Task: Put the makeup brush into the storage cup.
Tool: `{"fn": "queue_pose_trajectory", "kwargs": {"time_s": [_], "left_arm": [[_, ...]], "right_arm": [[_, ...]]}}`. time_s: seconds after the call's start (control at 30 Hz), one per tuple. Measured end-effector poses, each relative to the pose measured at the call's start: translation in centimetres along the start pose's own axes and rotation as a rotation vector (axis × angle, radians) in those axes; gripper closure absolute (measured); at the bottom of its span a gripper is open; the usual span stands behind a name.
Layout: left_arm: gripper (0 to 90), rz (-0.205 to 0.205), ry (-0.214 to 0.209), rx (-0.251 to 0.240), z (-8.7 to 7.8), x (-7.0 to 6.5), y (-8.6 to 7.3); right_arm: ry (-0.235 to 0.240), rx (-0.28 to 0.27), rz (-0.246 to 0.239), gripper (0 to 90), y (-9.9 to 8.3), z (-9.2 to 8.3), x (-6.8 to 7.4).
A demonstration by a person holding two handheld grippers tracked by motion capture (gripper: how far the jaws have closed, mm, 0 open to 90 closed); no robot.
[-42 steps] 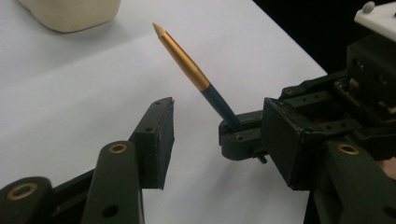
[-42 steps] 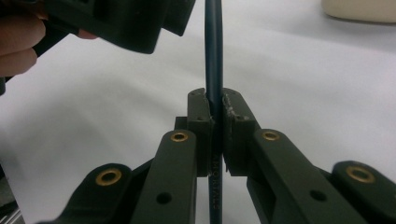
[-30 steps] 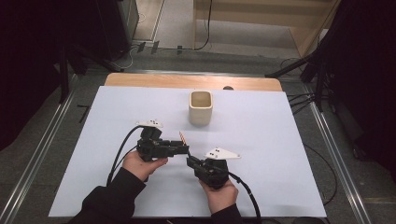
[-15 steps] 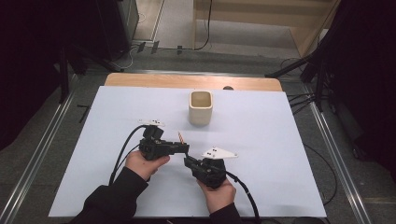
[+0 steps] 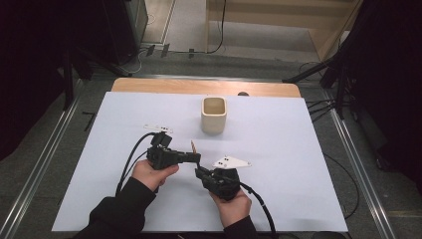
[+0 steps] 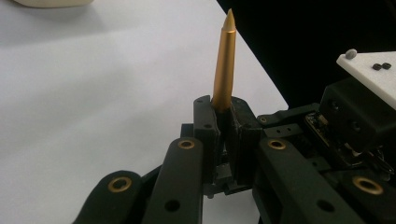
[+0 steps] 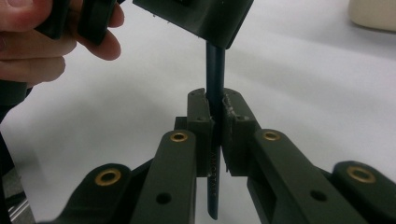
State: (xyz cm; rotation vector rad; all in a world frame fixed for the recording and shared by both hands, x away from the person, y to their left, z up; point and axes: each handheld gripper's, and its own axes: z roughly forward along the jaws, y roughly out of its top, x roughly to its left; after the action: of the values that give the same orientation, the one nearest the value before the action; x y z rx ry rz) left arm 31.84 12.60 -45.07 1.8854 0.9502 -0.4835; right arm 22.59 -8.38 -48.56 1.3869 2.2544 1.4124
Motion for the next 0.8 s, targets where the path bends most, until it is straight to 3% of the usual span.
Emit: {"fn": "queue_pose_trajectory", "kwargs": {"time_s": [0.3,0.47,0.6,0.77,0.8], "left_arm": [[83.9,0.02,0.047,0.016,-0.6,0.0,0.2],[83.7,0.046,0.078,0.034,-0.7,0.1,0.2],[83.7,0.057,0.093,0.036,-1.0,0.2,0.3],[83.7,0.071,0.093,0.051,-1.3,0.3,0.4],[83.7,0.071,0.09,0.054,-1.3,0.3,0.4]], "right_arm": [[0.02,0.068,-0.021,42.8,0.5,0.0,-0.3],[0.064,0.087,-0.013,38.9,1.2,-0.2,-0.7],[0.085,0.116,-0.05,36.8,2.0,-0.2,-0.8],[0.144,0.152,-0.092,31.4,2.8,-0.1,-1.3],[0.166,0.163,-0.08,30.2,2.9,-0.1,-1.5]]}}
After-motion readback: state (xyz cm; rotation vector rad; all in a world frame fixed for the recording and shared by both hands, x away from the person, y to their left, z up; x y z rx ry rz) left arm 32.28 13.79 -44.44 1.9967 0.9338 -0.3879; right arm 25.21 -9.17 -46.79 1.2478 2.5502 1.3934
